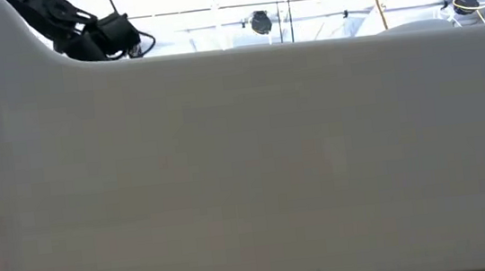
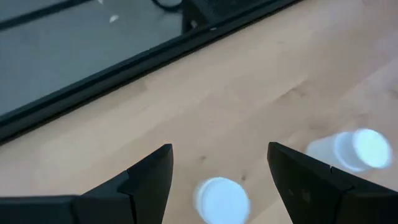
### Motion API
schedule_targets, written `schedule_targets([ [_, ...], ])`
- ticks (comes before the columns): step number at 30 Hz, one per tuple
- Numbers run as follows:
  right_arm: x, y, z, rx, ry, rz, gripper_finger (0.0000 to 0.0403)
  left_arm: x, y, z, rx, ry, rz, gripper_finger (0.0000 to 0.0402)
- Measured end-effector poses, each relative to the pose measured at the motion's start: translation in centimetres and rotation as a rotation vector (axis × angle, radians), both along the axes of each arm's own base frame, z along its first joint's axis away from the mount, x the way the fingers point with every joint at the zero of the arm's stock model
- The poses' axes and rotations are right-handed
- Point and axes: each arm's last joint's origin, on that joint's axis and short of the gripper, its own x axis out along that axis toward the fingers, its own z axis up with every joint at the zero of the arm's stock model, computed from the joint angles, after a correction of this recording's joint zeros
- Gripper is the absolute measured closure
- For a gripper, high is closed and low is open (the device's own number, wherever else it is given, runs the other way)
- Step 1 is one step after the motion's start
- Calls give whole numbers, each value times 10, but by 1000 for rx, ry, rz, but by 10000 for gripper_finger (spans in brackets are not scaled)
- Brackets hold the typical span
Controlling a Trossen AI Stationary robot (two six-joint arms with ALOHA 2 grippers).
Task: Pick and place pill bottles into a basket
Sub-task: Put the white pill bottle into the gray bin
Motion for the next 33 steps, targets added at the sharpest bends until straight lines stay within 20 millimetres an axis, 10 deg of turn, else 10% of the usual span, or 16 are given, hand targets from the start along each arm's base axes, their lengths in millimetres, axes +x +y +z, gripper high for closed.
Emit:
schedule_targets([
  [16, 0, 0, -1, 3, 5, 1, 149, 15, 1, -13, -65, 85, 4, 130],
  [33, 0, 0, -1, 13, 6, 3, 149, 19, -8, -18, -78, 143, -23, 38],
])
